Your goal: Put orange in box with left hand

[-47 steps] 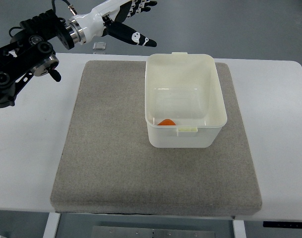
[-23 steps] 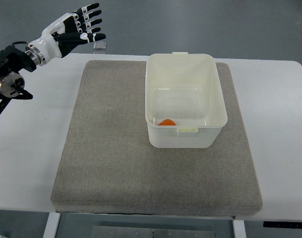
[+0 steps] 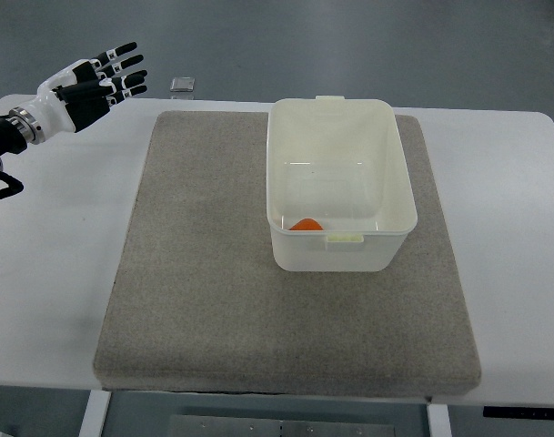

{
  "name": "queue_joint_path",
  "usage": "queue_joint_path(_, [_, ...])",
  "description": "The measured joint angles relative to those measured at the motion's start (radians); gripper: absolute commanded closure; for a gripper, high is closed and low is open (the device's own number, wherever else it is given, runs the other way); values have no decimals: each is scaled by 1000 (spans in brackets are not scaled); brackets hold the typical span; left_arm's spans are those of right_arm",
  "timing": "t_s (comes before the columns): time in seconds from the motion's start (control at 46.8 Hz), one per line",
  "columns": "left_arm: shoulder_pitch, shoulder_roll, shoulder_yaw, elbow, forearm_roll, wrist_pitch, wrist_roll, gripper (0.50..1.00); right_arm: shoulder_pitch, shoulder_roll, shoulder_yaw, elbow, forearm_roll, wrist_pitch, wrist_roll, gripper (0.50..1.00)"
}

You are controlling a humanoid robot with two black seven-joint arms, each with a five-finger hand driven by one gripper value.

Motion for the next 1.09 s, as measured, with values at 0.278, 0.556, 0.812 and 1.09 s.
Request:
queue_joint_path(0.278, [0, -9, -2, -3, -6, 0, 2, 501, 0, 0, 0, 0, 0, 0, 0, 574])
queue_joint_path(0.556, [7, -20, -4, -5, -6, 0, 2, 501, 0, 0, 2, 12, 3, 2, 0, 574])
queue_joint_path(0.812, [12, -19, -6, -4, -8, 0, 2, 501, 0, 0, 1, 11, -1, 1, 0, 574])
queue_joint_path(1.09, [20, -19, -6, -4, -13, 0, 4, 501, -1, 0, 1, 12, 3, 1, 0, 574])
